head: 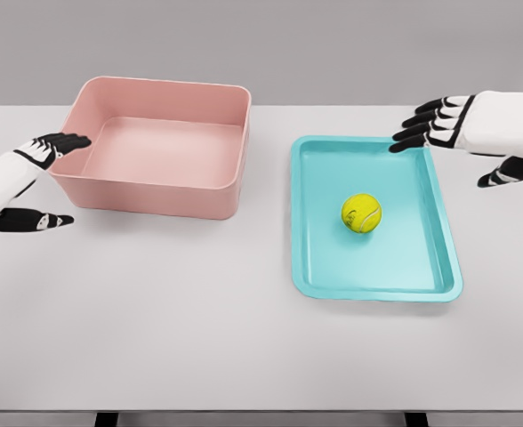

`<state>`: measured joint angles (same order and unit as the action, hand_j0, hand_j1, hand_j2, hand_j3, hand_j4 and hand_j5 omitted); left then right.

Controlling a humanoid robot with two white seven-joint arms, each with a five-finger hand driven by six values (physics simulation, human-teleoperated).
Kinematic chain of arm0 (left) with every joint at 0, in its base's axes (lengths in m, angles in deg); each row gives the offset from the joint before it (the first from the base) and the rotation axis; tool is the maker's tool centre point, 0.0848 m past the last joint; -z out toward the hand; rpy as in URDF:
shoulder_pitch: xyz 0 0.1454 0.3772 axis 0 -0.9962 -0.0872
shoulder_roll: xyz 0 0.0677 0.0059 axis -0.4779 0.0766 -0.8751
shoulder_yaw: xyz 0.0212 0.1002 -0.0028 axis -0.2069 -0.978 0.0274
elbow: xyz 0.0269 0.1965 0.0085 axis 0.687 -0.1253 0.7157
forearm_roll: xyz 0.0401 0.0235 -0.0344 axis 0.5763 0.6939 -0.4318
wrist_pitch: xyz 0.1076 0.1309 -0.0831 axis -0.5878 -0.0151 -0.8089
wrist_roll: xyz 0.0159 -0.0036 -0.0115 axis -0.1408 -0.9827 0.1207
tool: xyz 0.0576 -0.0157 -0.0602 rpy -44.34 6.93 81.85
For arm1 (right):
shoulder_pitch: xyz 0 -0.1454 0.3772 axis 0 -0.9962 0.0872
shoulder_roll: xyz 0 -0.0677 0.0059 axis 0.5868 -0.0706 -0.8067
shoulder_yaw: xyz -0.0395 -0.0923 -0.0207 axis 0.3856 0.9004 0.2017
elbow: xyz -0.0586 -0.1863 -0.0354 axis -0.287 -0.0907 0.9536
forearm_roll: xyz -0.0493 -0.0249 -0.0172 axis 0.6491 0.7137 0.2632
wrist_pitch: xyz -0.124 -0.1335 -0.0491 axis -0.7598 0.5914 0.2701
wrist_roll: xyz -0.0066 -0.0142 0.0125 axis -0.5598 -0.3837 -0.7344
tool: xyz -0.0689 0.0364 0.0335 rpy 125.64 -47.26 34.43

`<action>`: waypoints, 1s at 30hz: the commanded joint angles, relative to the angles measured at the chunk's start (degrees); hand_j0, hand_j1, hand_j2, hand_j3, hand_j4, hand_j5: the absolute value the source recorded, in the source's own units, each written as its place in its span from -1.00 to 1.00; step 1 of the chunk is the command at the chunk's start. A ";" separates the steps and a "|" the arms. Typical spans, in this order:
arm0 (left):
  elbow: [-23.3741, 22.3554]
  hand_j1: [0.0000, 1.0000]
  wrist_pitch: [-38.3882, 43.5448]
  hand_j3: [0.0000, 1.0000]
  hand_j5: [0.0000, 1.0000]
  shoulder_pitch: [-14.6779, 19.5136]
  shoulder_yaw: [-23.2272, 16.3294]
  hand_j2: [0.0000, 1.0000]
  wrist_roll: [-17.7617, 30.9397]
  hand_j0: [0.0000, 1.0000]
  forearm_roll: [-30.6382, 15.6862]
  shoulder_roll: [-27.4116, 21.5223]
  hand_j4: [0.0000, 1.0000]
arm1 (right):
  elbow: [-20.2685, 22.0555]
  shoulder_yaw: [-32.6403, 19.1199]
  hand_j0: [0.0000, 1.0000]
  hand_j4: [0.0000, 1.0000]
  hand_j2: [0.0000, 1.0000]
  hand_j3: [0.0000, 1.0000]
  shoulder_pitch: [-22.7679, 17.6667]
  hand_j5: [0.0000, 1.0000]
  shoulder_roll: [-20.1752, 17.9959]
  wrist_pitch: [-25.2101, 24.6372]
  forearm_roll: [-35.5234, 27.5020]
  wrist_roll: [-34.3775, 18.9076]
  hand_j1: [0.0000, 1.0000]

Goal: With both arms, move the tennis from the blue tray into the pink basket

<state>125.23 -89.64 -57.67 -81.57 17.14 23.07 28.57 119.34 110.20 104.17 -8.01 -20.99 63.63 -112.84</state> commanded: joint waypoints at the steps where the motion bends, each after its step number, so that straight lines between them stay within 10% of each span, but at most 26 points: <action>1: 0.01 1.00 0.04 1.00 1.00 0.00 0.26 1.00 -0.15 1.00 -0.51 0.25 1.00 | 0.04 -0.17 1.00 1.00 1.00 1.00 0.00 1.00 -0.39 -0.16 -0.52 0.03 1.00; 5: 0.01 1.00 0.04 1.00 1.00 -0.09 0.26 1.00 -0.24 1.00 -0.60 0.34 1.00 | 0.04 0.62 0.97 0.97 0.97 0.97 -0.44 0.97 -0.56 -0.16 -1.22 0.03 0.97; 9: 0.27 1.00 0.04 1.00 1.00 -0.53 0.26 1.00 -0.32 1.00 -2.36 0.25 1.00 | -0.92 3.96 0.96 0.96 0.96 0.96 -0.53 0.96 3.30 -23.38 -13.08 0.03 0.96; 12: 0.27 1.00 0.04 1.00 1.00 -0.53 0.26 1.00 -0.32 1.00 -2.80 0.25 1.00 | -6.63 5.36 0.96 0.96 0.96 0.96 -0.62 0.96 8.05 -27.69 -15.82 0.03 0.96; 25: -0.08 1.00 0.04 1.00 1.00 -0.79 -0.27 1.00 -0.32 1.00 -5.87 -0.27 1.00 | -12.79 12.13 0.98 0.98 0.98 0.98 -0.70 0.98 14.20 -28.40 -14.67 0.03 0.98; 30: 1.23 1.00 0.04 1.00 1.00 -9.56 -0.71 1.00 -0.32 1.00 -21.15 -6.85 1.00 | -14.28 14.50 0.98 0.98 0.98 0.98 -0.79 0.98 15.52 -28.04 -13.44 0.03 0.98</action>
<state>125.87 -89.65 -69.53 -82.08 16.86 8.69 24.67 105.52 123.69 103.38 7.03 -49.11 49.87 -112.83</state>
